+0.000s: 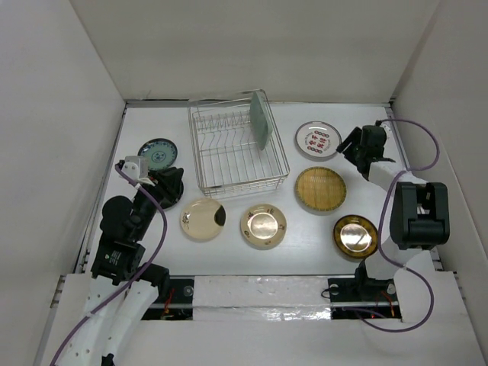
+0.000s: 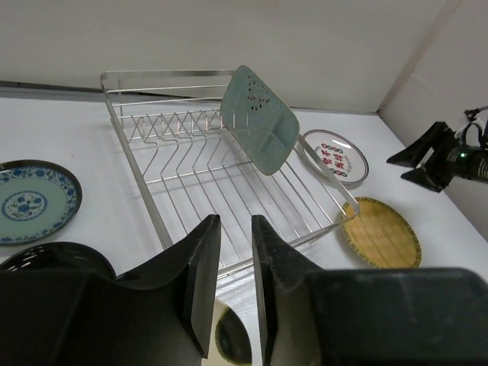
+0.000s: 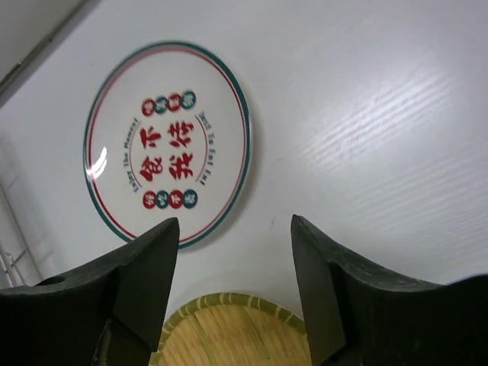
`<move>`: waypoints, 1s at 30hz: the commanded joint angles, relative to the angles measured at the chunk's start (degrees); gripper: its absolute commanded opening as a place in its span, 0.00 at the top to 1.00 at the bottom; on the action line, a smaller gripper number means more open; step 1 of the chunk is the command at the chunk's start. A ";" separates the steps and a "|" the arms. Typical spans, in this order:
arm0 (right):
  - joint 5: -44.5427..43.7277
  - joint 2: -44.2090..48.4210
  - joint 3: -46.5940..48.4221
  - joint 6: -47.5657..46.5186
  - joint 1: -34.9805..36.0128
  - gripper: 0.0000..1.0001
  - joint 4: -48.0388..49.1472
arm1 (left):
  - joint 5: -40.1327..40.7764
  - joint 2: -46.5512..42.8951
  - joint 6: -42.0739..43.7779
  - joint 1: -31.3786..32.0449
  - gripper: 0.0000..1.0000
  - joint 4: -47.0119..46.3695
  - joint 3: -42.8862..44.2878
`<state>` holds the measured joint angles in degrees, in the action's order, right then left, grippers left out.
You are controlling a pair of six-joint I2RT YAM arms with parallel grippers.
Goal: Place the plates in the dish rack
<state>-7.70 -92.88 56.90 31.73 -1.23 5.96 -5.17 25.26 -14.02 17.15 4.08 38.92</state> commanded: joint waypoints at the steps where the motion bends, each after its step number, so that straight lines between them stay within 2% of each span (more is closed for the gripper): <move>1: 10.21 -1.50 -0.30 7.19 -2.79 0.33 7.92 | 0.95 -0.47 0.22 -0.18 0.79 -2.58 -0.24; 2: 11.82 -4.04 -0.56 7.91 -2.81 0.33 9.58 | 0.86 -0.30 0.22 -0.18 0.73 -2.67 -0.33; 5: 15.43 -8.79 -0.57 10.98 -4.21 0.33 12.05 | 0.25 0.32 0.22 -0.18 0.69 -2.49 -0.16; 9: 21.41 -13.28 -1.62 16.25 -5.80 0.39 17.41 | 0.07 0.76 0.49 -0.18 0.68 -2.85 -0.16; 15: 23.96 -19.08 1.10 21.88 -6.32 0.48 19.88 | -0.02 0.76 0.57 -0.71 0.67 -2.93 -0.16; 18: 25.11 -22.25 2.42 25.75 -6.32 0.55 22.43 | -0.10 0.67 0.66 -0.71 0.67 -2.76 -0.24; 21: 25.90 -23.48 3.65 28.12 -6.32 0.68 24.10 | 0.07 0.41 0.75 -0.71 0.67 -3.11 -0.33; 24: 24.58 -24.28 5.58 28.56 -6.32 0.85 23.49 | -0.54 0.59 0.84 -0.71 0.67 -2.93 -0.24; 25: 24.41 -24.02 5.59 29.00 -6.32 0.96 23.84 | -0.54 0.41 0.84 -0.71 0.67 -3.02 -0.24; 26: 23.88 -22.53 4.19 29.88 -6.93 1.00 25.41 | -0.54 0.41 0.92 -0.71 0.67 -3.20 -0.33; 29: 17.66 -17.35 2.43 27.00 -6.16 1.00 24.47 | -0.98 0.50 0.93 -0.71 0.67 -3.11 -0.24; 30: 15.55 -12.72 2.25 25.42 -5.54 1.00 23.32 | -1.07 0.50 0.93 -0.71 0.67 -3.11 -0.24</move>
<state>13.78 -114.78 59.02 58.96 -7.51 26.35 -5.26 25.82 -13.87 16.75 4.08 38.92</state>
